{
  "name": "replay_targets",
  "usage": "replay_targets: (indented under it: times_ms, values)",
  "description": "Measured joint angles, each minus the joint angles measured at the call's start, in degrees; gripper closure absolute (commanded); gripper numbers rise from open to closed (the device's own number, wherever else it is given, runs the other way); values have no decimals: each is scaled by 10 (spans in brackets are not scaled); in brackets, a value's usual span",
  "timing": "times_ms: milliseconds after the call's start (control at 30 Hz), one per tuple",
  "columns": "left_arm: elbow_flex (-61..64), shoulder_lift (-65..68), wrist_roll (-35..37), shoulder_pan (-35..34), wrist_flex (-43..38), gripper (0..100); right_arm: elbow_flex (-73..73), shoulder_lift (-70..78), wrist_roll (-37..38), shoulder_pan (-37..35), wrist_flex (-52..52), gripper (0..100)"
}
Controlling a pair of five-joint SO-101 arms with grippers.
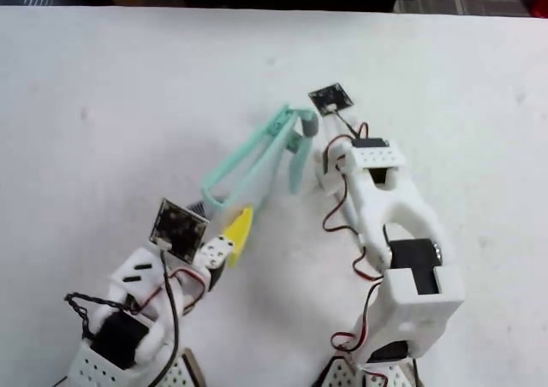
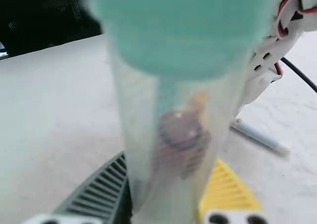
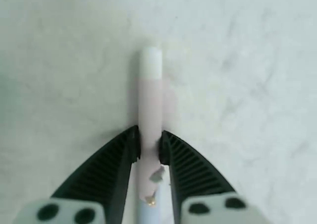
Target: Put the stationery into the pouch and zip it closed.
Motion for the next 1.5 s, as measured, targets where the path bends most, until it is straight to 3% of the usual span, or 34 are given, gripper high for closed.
replay_targets:
  times_ms: [300,800,1233,1500]
  values:
    - [0,-1,0,1,9,812,0,-70,0,2,35,981]
    - [0,-1,0,1,9,812,0,-551,0,40,131,981]
    - [0,-1,0,1,9,812,-2,-881,0,-98,210,981]
    - [0,-1,0,1,9,809,5,-1003,-27,-187,229,981]
